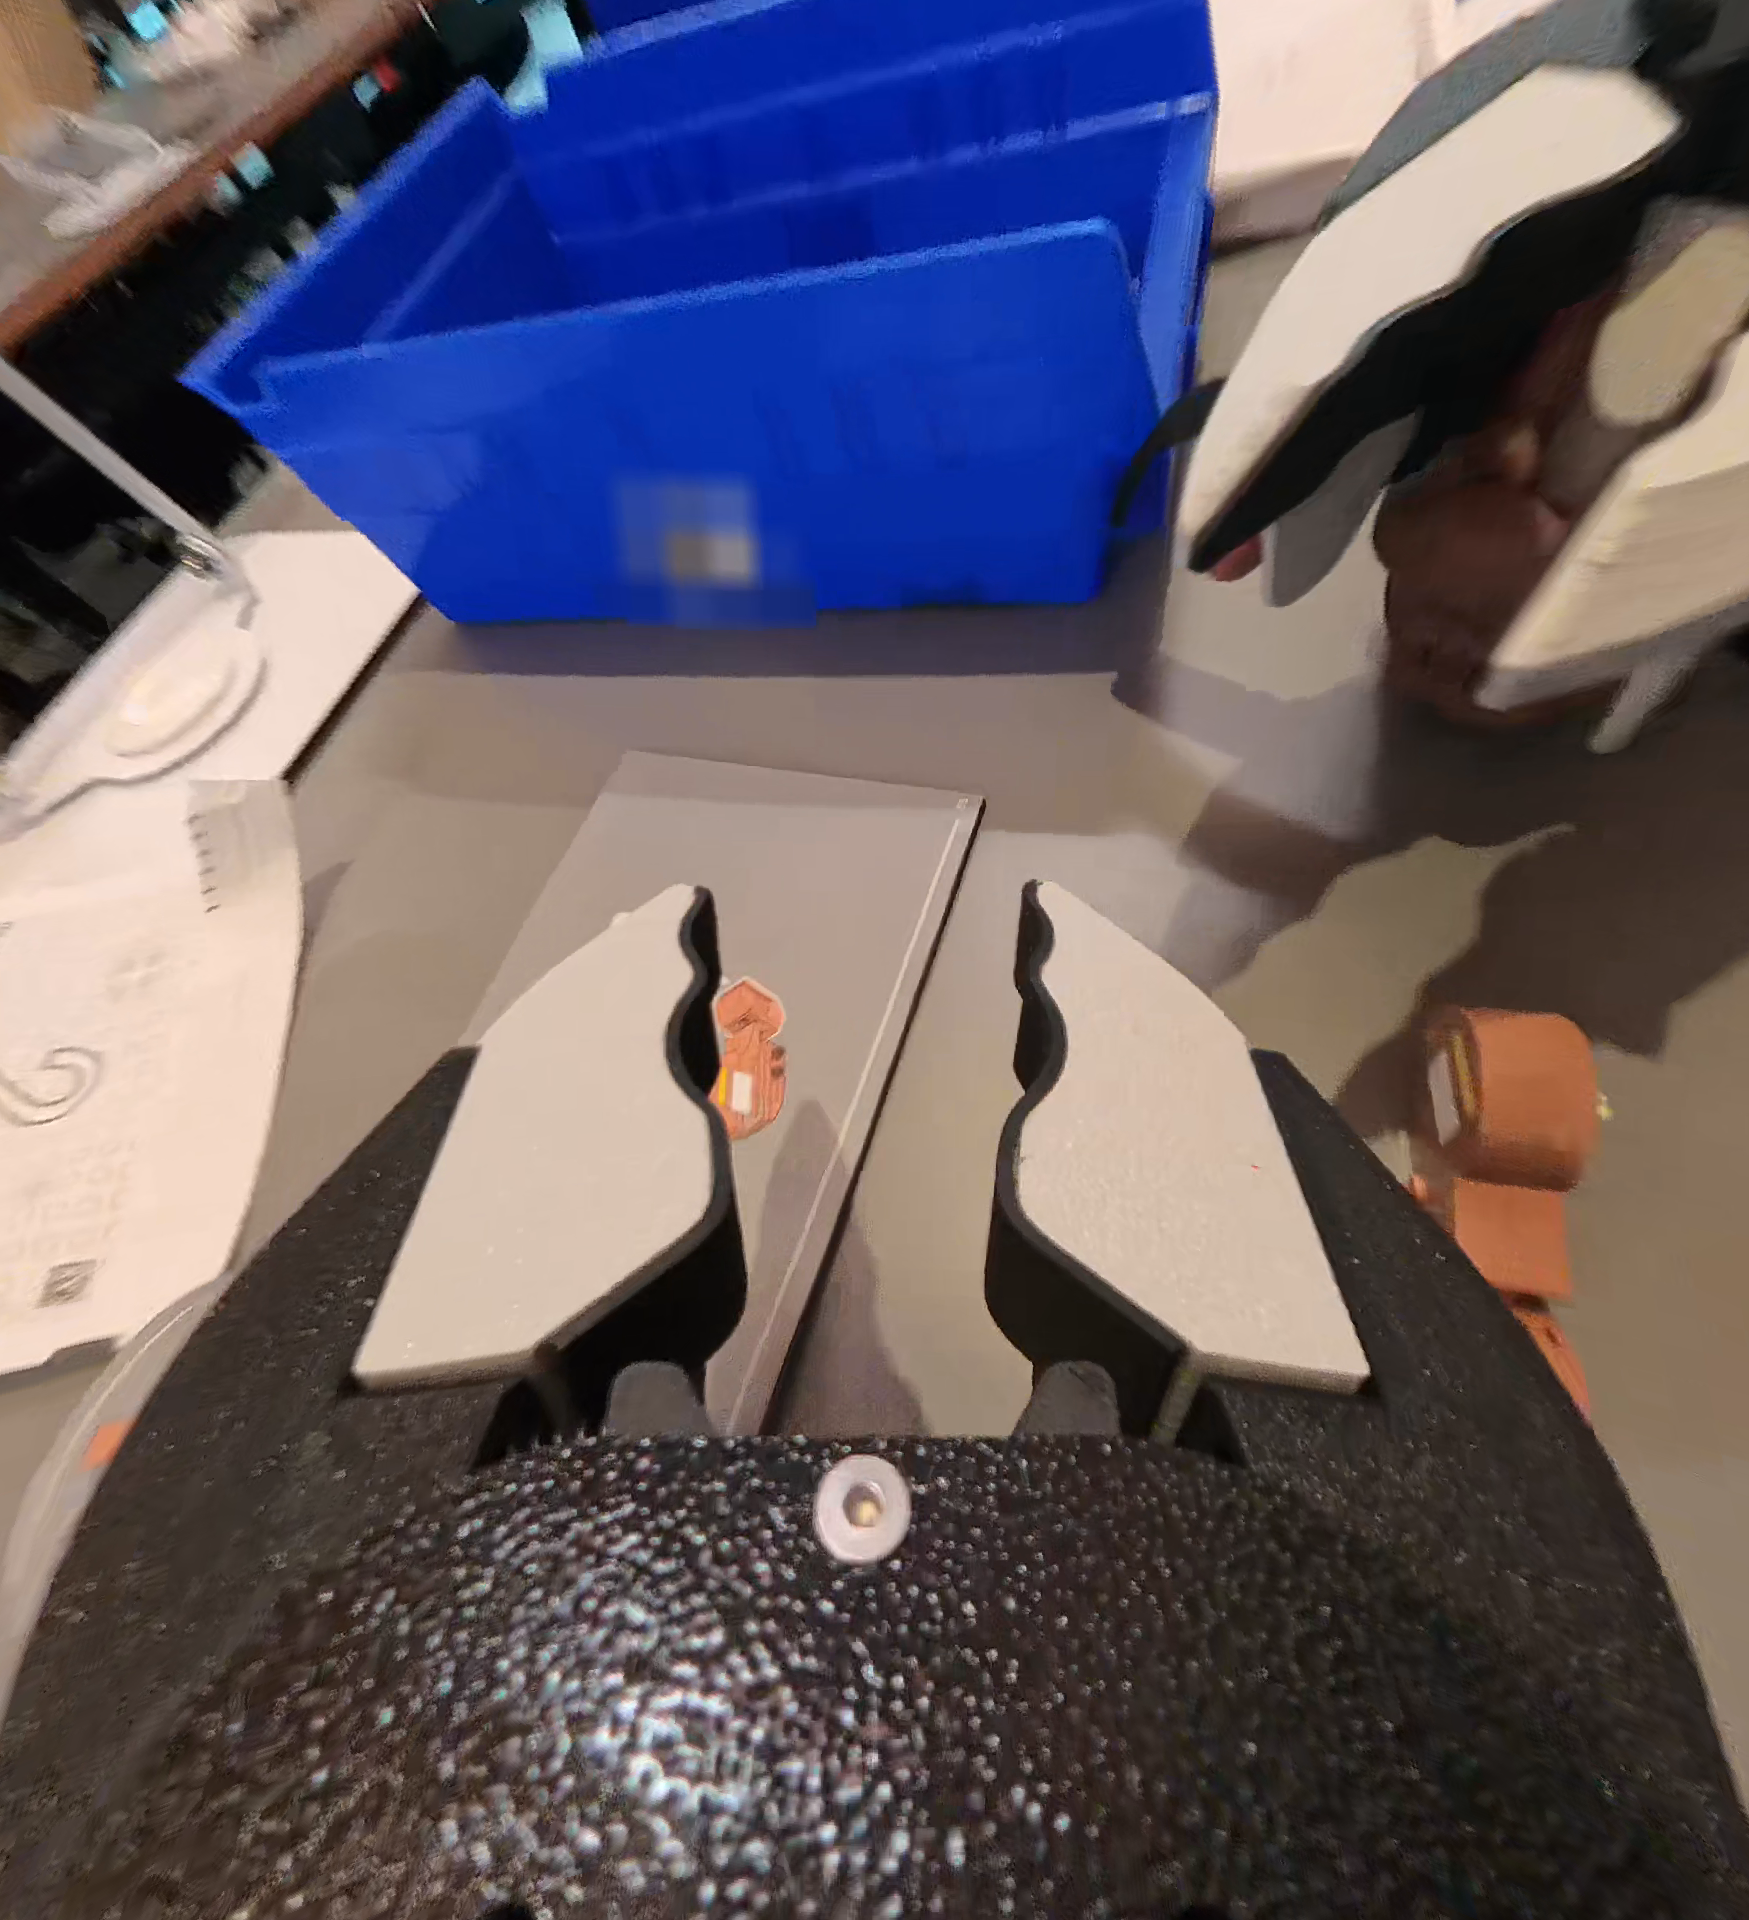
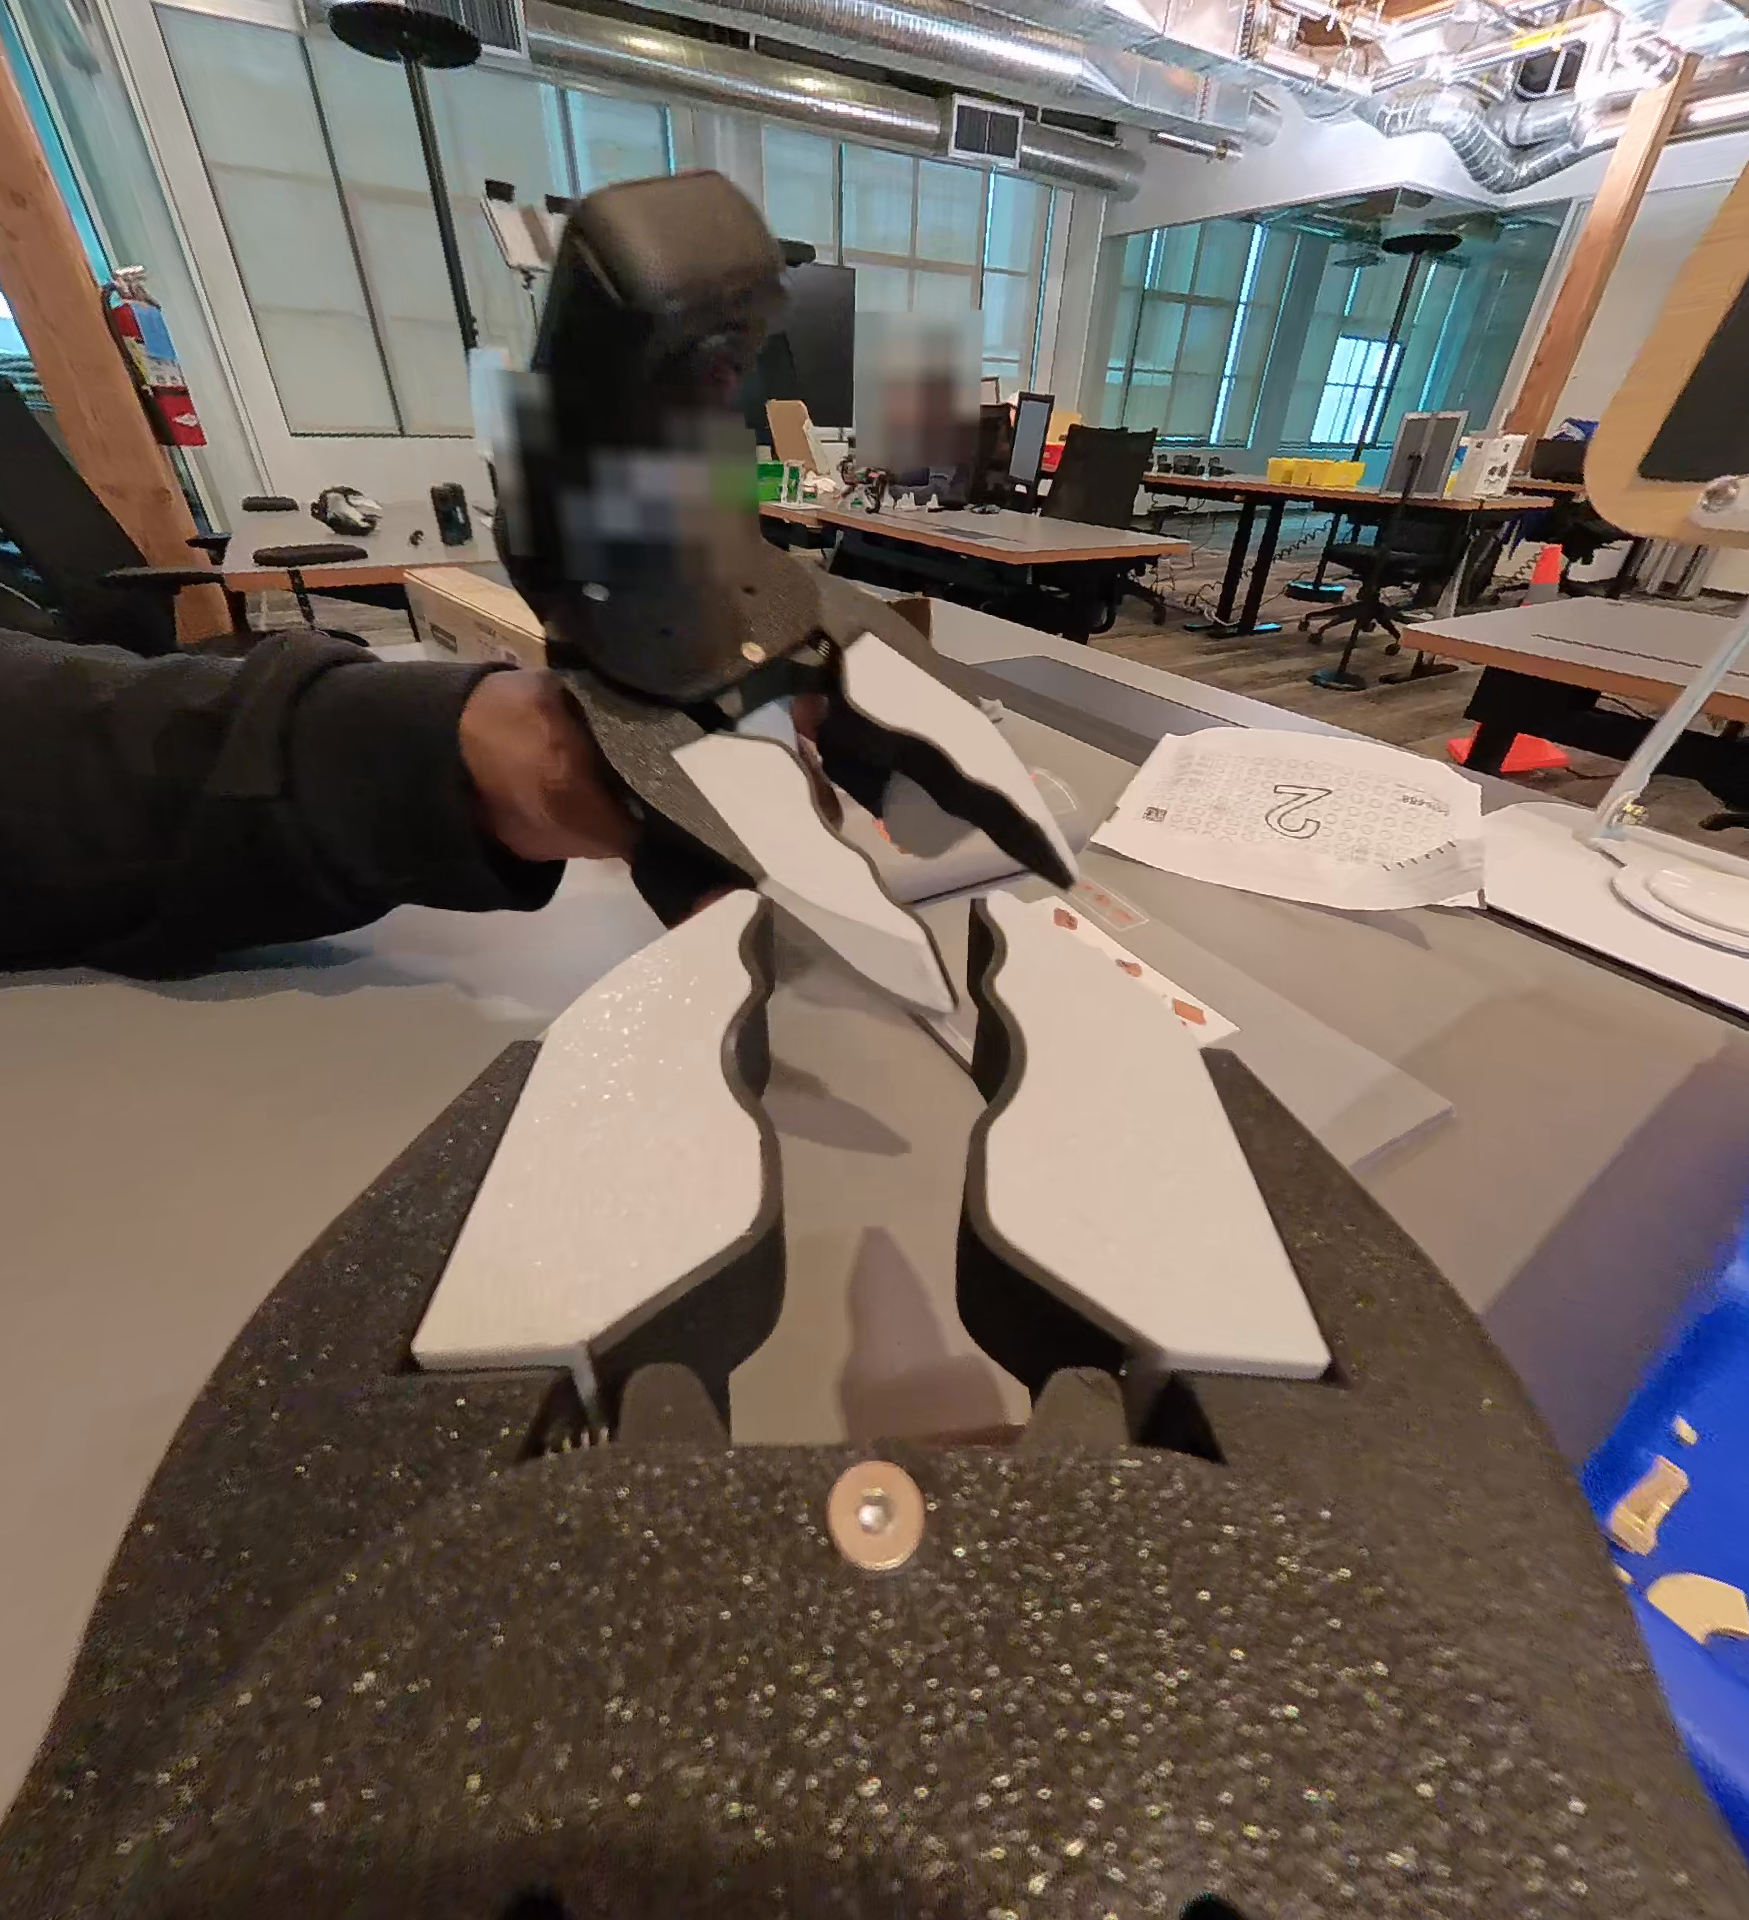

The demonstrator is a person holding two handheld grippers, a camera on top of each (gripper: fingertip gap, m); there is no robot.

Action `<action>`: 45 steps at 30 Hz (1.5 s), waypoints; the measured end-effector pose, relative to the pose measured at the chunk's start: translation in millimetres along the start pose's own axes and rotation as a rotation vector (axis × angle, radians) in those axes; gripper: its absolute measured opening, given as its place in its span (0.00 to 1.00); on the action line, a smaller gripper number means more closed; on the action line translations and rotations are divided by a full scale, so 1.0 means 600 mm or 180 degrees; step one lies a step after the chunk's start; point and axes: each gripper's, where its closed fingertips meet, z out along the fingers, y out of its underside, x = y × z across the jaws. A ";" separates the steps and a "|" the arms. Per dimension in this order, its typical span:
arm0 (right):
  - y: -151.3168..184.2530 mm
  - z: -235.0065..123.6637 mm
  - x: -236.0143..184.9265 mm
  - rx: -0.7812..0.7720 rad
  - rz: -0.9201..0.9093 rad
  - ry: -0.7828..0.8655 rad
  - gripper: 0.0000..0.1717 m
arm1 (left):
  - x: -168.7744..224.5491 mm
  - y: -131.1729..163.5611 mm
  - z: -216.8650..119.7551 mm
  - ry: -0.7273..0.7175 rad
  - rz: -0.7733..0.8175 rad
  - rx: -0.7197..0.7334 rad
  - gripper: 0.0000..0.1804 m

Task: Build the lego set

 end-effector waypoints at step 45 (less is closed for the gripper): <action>0.024 -0.043 0.018 -0.0291 0.0460 -0.0543 0.20 | 0.000 0.060 0.105 0.0073 -0.0274 -0.0890 0.25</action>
